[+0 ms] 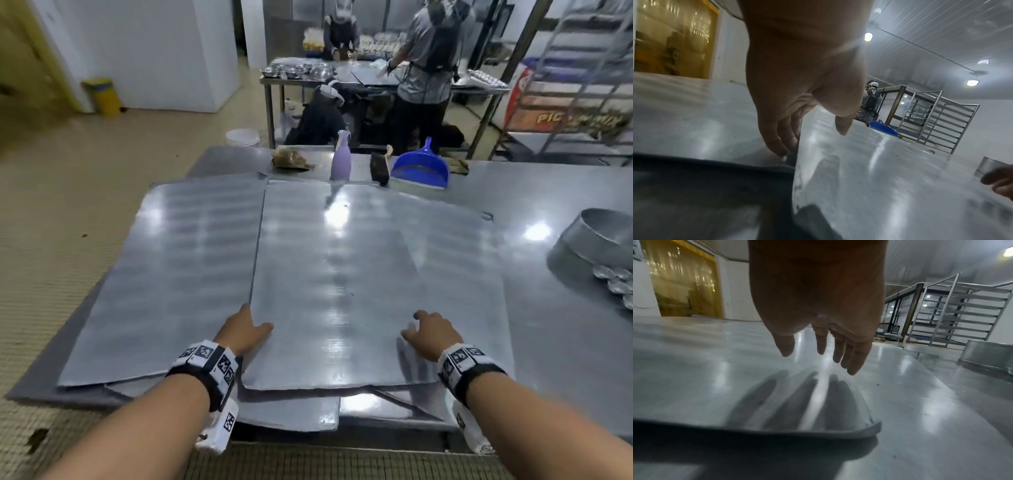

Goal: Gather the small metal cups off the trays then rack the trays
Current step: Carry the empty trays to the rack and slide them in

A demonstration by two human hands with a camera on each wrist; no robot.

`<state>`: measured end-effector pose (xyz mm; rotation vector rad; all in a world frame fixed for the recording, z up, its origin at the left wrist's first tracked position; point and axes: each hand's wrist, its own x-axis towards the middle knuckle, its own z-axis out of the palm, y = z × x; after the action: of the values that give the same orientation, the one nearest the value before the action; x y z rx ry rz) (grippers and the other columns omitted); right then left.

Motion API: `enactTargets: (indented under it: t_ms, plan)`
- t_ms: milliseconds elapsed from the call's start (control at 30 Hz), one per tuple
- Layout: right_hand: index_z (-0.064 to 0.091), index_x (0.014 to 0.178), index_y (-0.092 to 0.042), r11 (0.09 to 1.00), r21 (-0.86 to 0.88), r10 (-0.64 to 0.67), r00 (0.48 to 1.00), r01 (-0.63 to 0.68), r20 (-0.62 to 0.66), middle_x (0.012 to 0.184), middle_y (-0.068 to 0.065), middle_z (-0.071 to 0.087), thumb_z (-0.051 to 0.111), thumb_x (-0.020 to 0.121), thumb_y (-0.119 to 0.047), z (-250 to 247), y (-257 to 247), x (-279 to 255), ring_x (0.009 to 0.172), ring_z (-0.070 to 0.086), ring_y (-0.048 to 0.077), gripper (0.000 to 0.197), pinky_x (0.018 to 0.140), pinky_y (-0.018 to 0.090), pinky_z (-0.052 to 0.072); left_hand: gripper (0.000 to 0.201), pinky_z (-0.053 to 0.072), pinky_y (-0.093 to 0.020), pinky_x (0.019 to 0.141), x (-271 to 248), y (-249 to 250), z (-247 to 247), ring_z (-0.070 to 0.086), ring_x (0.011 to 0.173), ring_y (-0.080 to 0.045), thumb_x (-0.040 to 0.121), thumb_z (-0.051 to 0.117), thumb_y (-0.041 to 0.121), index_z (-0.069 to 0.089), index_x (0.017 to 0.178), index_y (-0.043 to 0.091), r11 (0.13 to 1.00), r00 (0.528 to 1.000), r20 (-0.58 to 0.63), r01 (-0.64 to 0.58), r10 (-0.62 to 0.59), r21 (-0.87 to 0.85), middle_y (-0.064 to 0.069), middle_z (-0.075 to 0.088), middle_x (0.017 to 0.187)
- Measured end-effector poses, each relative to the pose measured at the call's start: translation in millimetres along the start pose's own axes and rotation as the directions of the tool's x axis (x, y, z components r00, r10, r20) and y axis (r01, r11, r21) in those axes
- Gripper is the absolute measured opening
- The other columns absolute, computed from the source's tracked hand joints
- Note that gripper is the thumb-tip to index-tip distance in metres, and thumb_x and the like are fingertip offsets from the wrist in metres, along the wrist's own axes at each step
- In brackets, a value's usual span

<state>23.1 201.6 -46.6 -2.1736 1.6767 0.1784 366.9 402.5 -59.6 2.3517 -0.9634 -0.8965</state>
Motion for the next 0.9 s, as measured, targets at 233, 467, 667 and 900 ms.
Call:
enactTargets:
  t_ms: [233, 467, 667, 900]
  plan:
    - [0.039, 0.147, -0.012, 0.994, 0.100, 0.028, 0.996, -0.037, 0.084, 0.144, 0.019, 0.048, 0.064, 0.089, -0.046, -16, 23, 46, 0.127, 0.052, 0.035, 0.072, 0.104, 0.039, 0.043, 0.056, 0.046, -0.030, 0.090, 33, 12, -15, 0.061, 0.112, -0.023, 0.082, 0.066, 0.050, 0.058, 0.128, 0.019, 0.998, 1.000, 0.018, 0.003, -0.005, 0.059, 0.001, 0.065, 0.125]
    - [0.042, 0.144, -0.009, 0.980, 0.187, 0.059, 0.995, -0.074, 0.084, 0.141, 0.018, 0.052, 0.066, 0.086, -0.048, -22, 25, 85, 0.125, 0.053, 0.035, 0.074, 0.101, 0.039, 0.045, 0.057, 0.045, -0.031, 0.093, 82, 29, -20, 0.059, 0.117, -0.026, 0.083, 0.067, 0.048, 0.058, 0.130, 0.017, 0.998, 0.999, -0.031, 0.027, -0.025, 0.049, -0.004, 0.064, 0.129]
    - [0.045, 0.141, -0.004, 0.962, 0.261, 0.062, 0.997, -0.074, 0.054, 0.140, 0.016, 0.054, 0.066, 0.091, -0.038, -39, 6, 137, 0.125, 0.053, 0.032, 0.065, 0.098, 0.033, 0.040, 0.040, 0.042, -0.028, 0.086, 138, 55, -29, 0.060, 0.112, -0.029, 0.089, 0.068, 0.032, 0.060, 0.123, 0.013, 0.999, 0.995, -0.096, 0.040, -0.042, -0.028, -0.007, 0.065, 0.121]
    - [0.048, 0.139, -0.001, 0.909, 0.399, 0.124, 0.992, -0.119, 0.013, 0.138, 0.017, 0.056, 0.068, 0.091, -0.035, -41, -16, 188, 0.124, 0.054, 0.034, 0.062, 0.098, 0.035, 0.041, 0.044, 0.049, -0.033, 0.091, 191, 54, -34, 0.063, 0.104, -0.026, 0.085, 0.073, 0.025, 0.058, 0.124, 0.013, 0.979, 0.991, -0.109, 0.052, -0.074, -0.197, -0.006, 0.067, 0.119]
